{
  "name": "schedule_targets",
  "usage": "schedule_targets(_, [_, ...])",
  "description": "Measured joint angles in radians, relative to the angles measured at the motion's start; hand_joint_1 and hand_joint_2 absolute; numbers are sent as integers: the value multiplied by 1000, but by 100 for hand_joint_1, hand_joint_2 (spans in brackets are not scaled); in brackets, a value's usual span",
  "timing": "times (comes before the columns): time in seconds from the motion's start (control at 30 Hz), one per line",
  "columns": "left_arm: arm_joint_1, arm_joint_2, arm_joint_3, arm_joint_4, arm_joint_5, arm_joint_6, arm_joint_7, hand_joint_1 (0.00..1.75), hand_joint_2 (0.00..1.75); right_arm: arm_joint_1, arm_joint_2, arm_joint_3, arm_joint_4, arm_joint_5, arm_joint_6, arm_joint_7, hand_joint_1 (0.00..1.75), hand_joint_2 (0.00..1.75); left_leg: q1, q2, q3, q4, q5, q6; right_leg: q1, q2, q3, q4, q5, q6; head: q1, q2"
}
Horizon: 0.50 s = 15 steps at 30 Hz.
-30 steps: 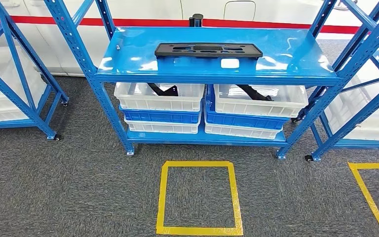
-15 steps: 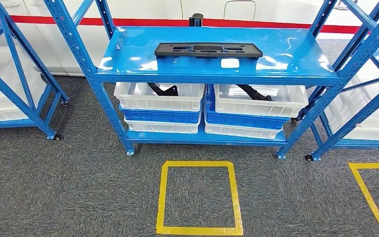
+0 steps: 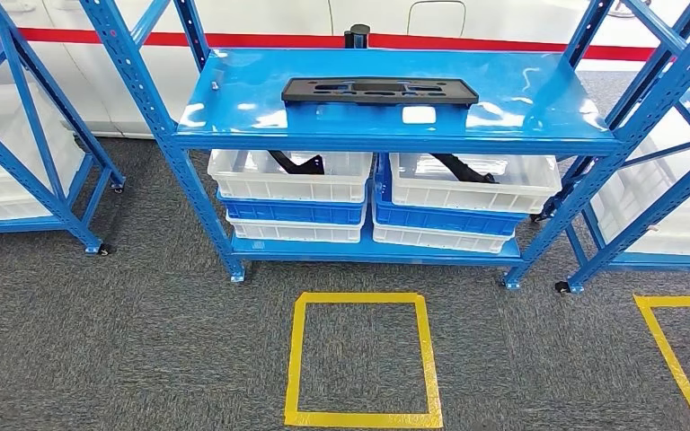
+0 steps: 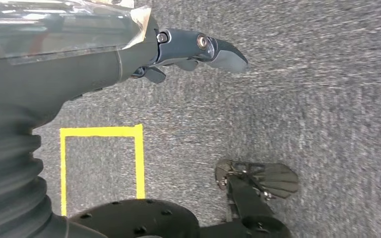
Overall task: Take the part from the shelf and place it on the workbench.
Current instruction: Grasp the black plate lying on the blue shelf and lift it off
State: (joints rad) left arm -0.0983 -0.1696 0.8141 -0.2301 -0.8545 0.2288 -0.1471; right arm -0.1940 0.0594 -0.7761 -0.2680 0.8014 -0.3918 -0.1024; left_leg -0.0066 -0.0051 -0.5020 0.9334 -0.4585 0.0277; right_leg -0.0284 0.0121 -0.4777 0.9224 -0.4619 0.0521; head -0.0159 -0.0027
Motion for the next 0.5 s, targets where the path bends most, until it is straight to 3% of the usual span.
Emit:
schedule_targets(0.27, [-22, -10, 65, 14, -59, -9, -42, 0, 175, -59, -37, -82, 5, 21, -82, -140, 0, 175, -1, 0, -1, 0, 0, 0, -1, 0, 0, 0, 1, 1, 0, 0])
schedule_targets(0.5, [-29, -12, 95, 19, -57, -22, -62, 0, 175, -166, -119, -112, 1, -16, -104, -291, 0, 175, -2, 0, -1, 1, 2, 2, -2, 0, 0, 0, 2, 3, 0, 0])
